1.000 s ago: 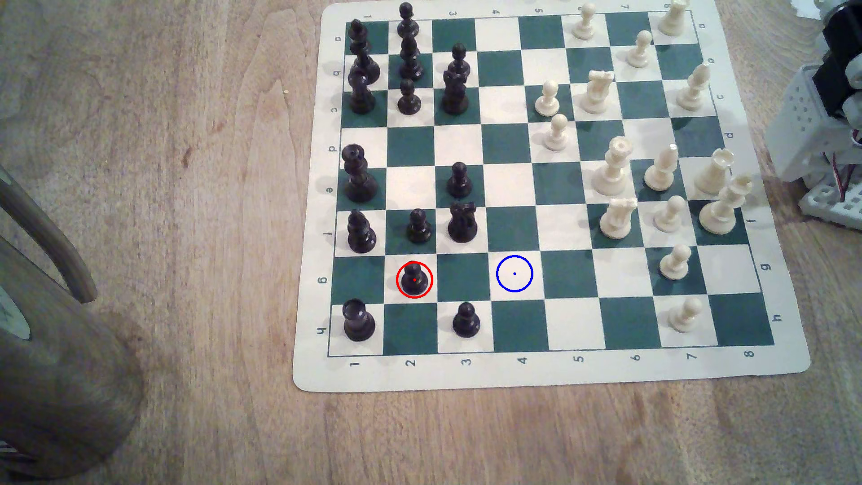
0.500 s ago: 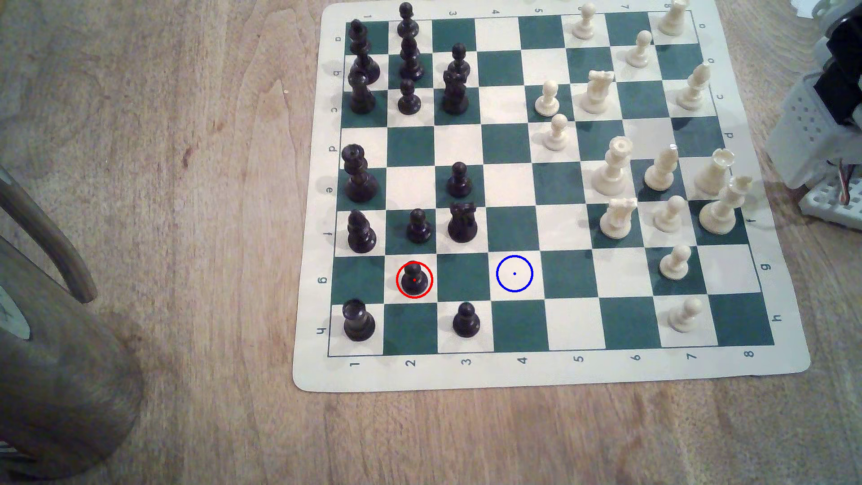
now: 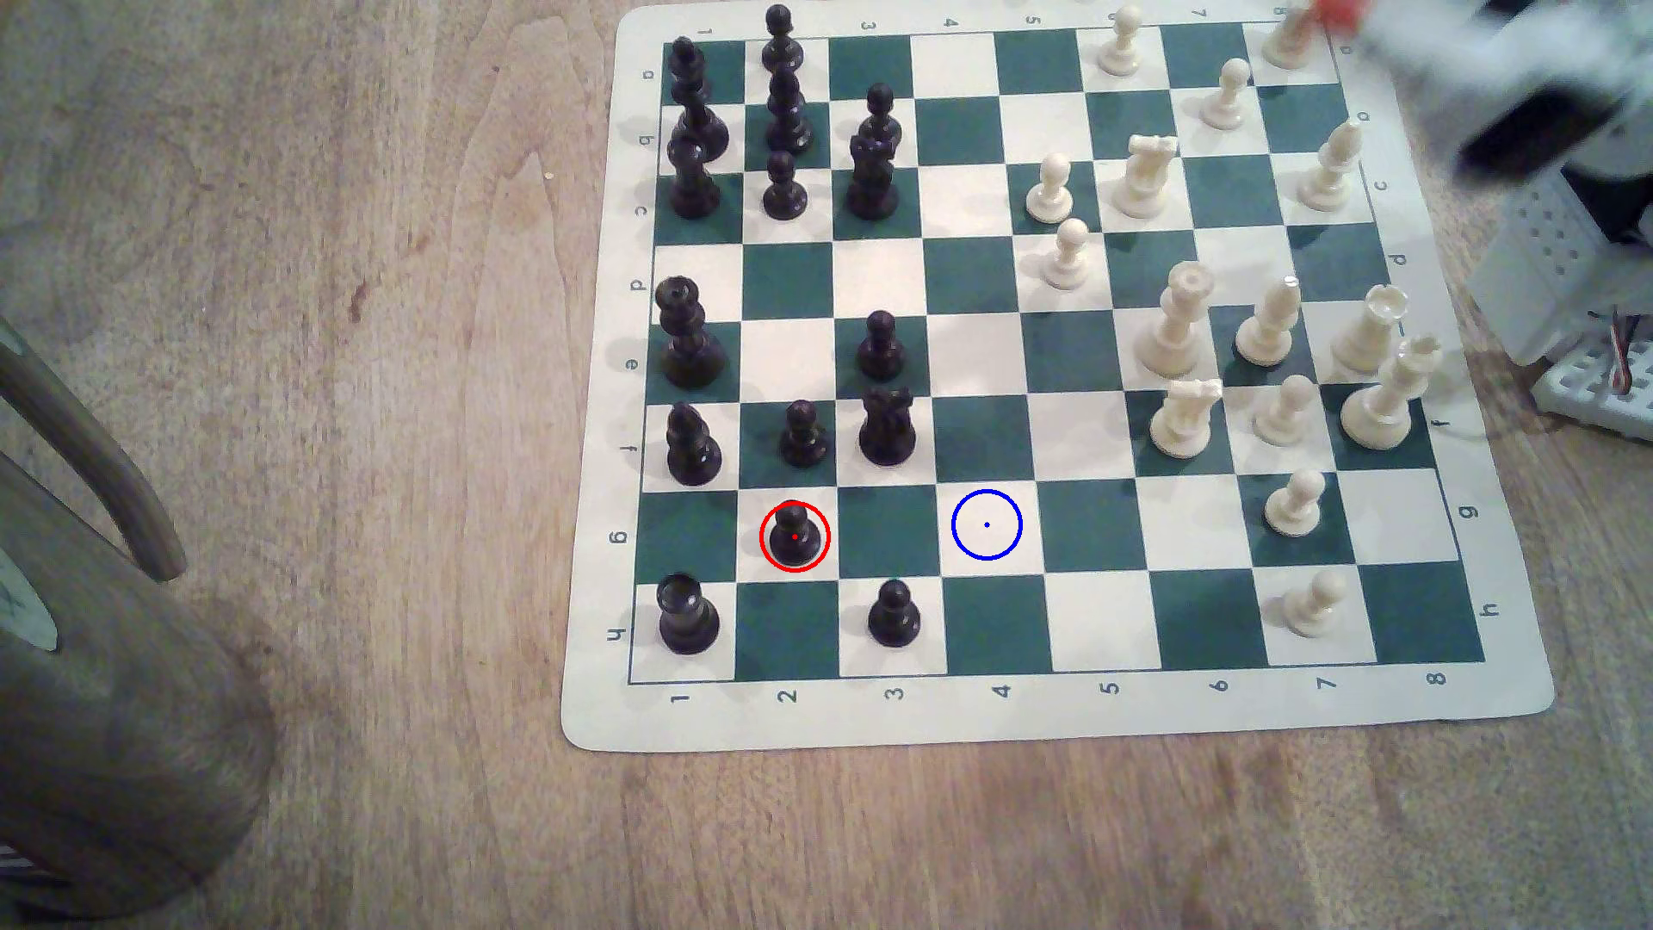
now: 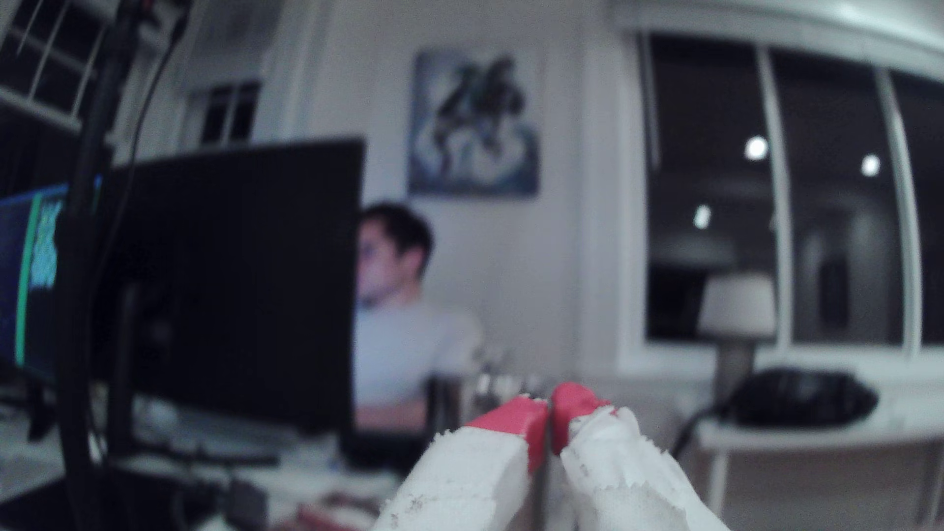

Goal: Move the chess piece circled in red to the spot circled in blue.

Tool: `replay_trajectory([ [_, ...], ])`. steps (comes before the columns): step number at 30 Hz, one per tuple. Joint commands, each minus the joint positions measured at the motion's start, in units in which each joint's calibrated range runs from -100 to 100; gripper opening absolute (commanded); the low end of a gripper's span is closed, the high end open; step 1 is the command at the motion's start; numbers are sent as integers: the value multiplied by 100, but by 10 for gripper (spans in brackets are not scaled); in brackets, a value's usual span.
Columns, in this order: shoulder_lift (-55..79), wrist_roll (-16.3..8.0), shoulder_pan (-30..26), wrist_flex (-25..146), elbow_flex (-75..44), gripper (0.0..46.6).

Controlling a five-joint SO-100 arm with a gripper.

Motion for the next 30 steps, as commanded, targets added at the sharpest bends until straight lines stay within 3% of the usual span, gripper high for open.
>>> replay_trajectory([
  [1, 863, -195, -48, 1238, -1116, 1],
  [8, 3274, -855, 140, 2868, -3628, 1],
  [16, 5719, -1304, 179, 3638, -6130, 2],
  [21, 7442, -1724, 148, 4236, -7871, 18],
  [25, 8198, -1758, 125, 4317, -8405, 30],
  [30, 9030, -1783, 164, 4514, -9267, 77],
])
